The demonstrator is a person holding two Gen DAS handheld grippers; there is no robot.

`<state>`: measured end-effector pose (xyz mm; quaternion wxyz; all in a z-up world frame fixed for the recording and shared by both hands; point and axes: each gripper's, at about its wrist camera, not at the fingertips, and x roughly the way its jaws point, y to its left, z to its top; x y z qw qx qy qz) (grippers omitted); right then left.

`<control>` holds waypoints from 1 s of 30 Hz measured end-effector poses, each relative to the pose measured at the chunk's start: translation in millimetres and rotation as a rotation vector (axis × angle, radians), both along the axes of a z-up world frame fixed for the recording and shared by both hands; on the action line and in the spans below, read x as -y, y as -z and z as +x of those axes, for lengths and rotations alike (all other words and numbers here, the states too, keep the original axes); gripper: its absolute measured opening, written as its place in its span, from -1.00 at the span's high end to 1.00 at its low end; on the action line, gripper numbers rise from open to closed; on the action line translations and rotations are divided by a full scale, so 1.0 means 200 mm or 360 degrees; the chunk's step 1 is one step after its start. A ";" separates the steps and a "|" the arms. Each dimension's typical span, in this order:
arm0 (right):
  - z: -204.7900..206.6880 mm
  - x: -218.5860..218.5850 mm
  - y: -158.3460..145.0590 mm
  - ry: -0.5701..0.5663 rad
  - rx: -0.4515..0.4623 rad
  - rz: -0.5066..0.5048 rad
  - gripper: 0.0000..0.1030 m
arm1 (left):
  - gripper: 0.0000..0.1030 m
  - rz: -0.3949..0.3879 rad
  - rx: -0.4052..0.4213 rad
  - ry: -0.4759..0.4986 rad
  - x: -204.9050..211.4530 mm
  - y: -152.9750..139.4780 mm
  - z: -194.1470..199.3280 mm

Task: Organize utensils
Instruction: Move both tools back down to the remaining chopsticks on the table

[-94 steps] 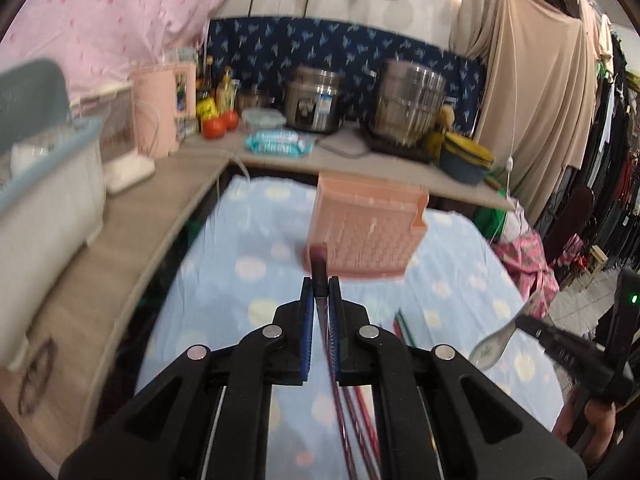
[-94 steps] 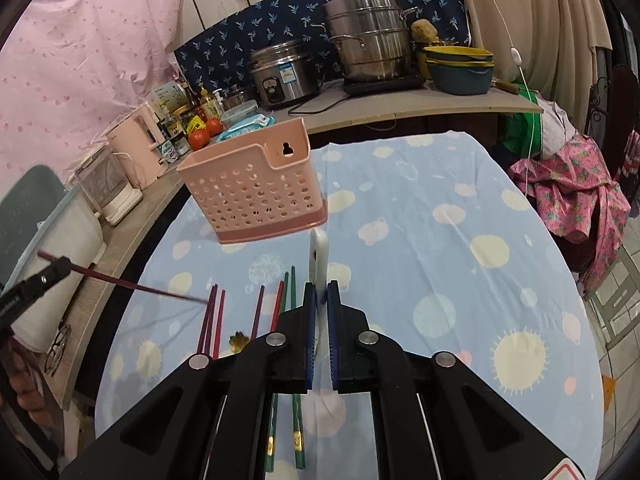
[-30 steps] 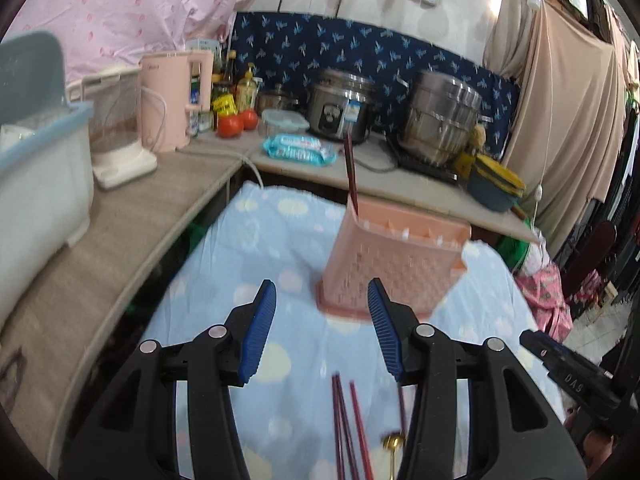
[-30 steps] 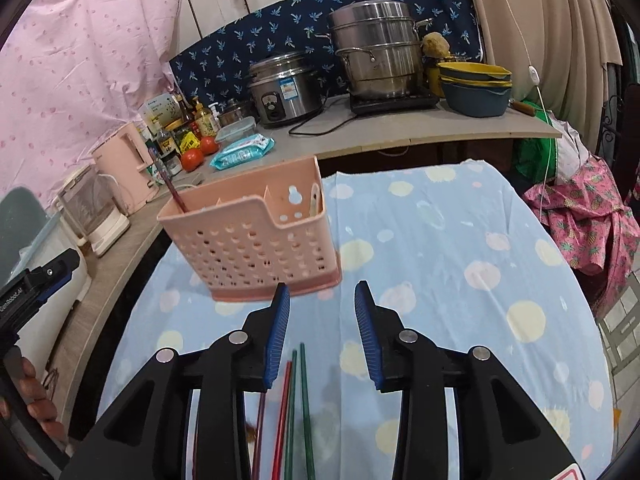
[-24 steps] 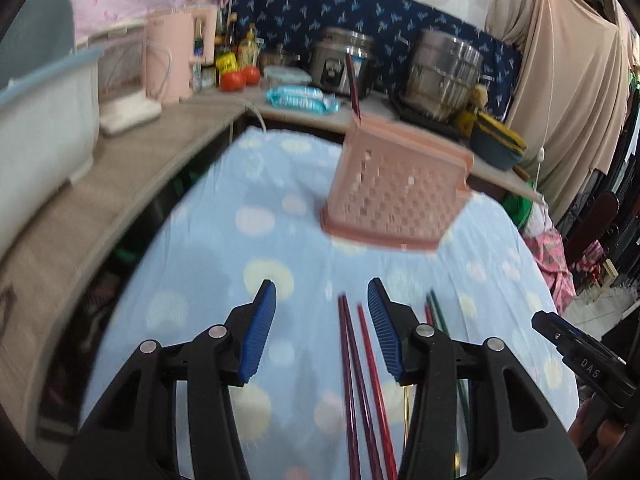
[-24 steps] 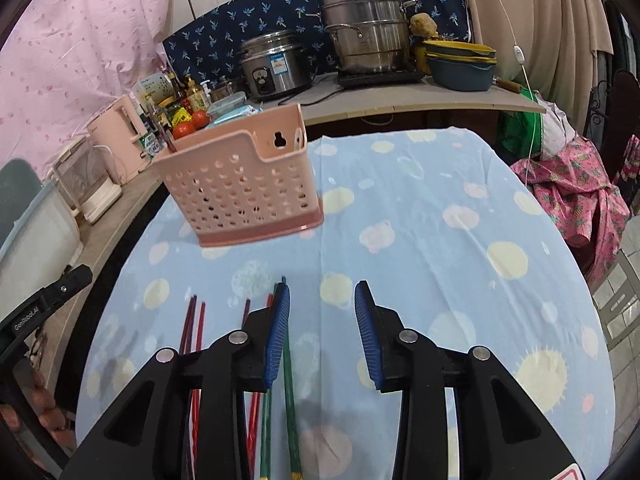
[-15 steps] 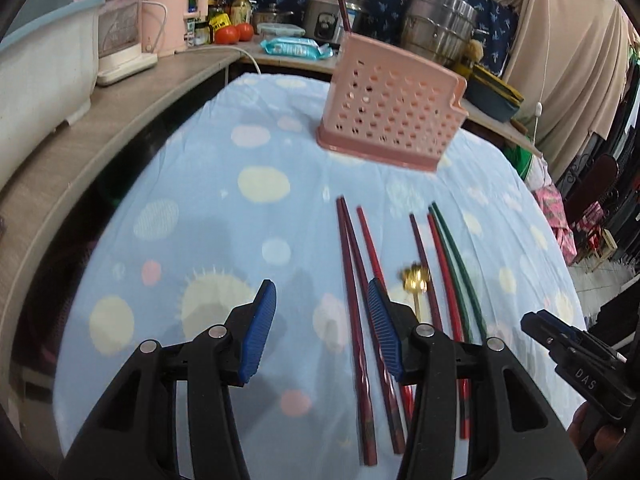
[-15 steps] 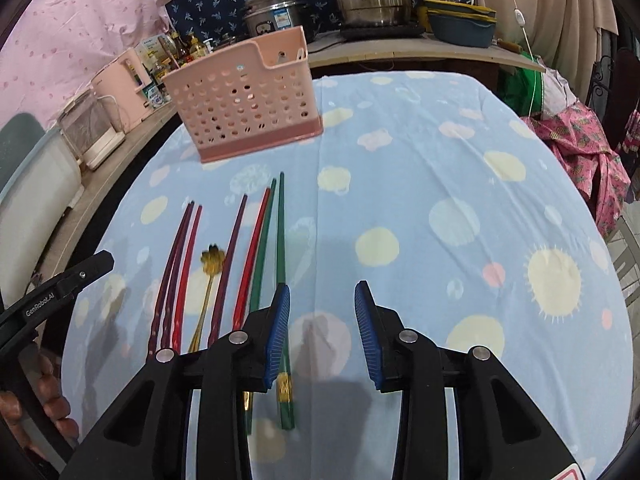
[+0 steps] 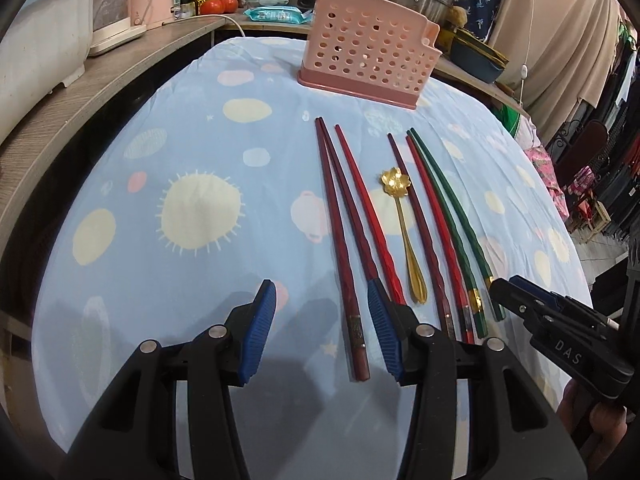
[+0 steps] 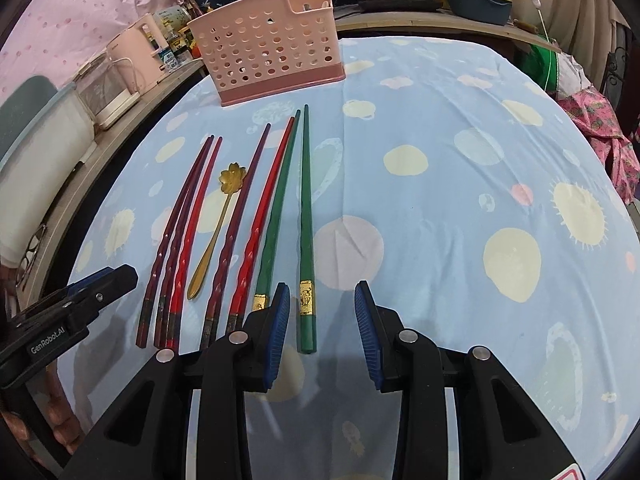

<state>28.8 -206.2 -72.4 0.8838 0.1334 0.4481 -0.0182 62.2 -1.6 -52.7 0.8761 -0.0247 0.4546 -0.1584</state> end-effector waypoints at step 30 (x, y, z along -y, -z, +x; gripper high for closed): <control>0.00 -0.02 0.03 -0.0009 -0.0014 -0.0041 0.55 | 0.48 0.0023 -0.0056 0.0072 0.04 0.07 -0.05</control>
